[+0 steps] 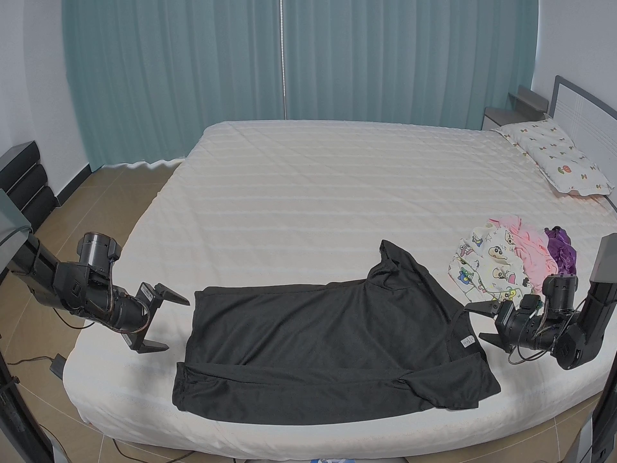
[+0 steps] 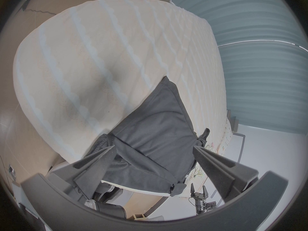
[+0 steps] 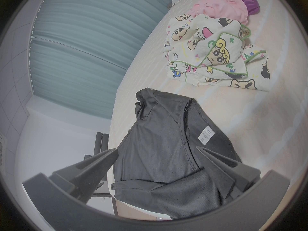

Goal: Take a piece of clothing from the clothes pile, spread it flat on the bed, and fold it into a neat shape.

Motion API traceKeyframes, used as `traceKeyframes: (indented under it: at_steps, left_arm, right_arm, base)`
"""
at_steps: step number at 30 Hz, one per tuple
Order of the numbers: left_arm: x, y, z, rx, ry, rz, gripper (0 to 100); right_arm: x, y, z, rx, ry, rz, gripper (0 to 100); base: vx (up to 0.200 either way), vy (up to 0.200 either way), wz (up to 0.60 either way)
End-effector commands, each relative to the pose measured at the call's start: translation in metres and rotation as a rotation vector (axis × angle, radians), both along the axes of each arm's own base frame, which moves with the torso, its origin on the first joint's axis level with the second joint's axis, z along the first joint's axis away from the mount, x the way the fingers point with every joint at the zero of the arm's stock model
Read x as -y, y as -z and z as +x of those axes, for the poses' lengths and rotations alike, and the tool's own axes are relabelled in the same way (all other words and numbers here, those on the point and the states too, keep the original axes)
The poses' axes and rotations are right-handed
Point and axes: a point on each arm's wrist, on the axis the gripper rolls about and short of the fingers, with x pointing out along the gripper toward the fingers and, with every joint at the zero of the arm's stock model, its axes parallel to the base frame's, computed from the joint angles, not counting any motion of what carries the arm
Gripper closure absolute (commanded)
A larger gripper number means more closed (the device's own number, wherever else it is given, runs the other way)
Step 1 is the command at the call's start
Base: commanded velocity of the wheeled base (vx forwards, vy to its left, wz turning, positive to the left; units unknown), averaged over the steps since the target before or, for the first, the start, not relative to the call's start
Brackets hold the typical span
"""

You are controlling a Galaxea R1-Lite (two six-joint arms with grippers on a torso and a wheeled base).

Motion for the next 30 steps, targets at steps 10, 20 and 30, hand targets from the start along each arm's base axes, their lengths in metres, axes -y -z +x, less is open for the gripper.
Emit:
traceKeyframes:
  at_steps: [10, 20, 30]
  left_arm:
    - [0.022, 0.017, 0.075, 0.083, -0.034, 0.155, 0]
    - [0.033, 0.046, 0.147, 0.18, -0.049, 0.207, 0]
    - [0.033, 0.065, 0.158, 0.221, 0.015, 0.32, 0]
  right_arm:
    - [-0.003, 0.0, 0.002, 0.016, 0.035, -0.033, 0]
    - [-0.004, 0.007, 0.003, -0.004, 0.033, -0.036, 0]
    - [-0.007, 0.011, 0.007, -0.004, 0.015, -0.047, 0]
  base:
    - [0.0, 0.0, 0.0]
    - [0.0, 0.0, 0.0]
    - [0.0, 0.0, 0.0]
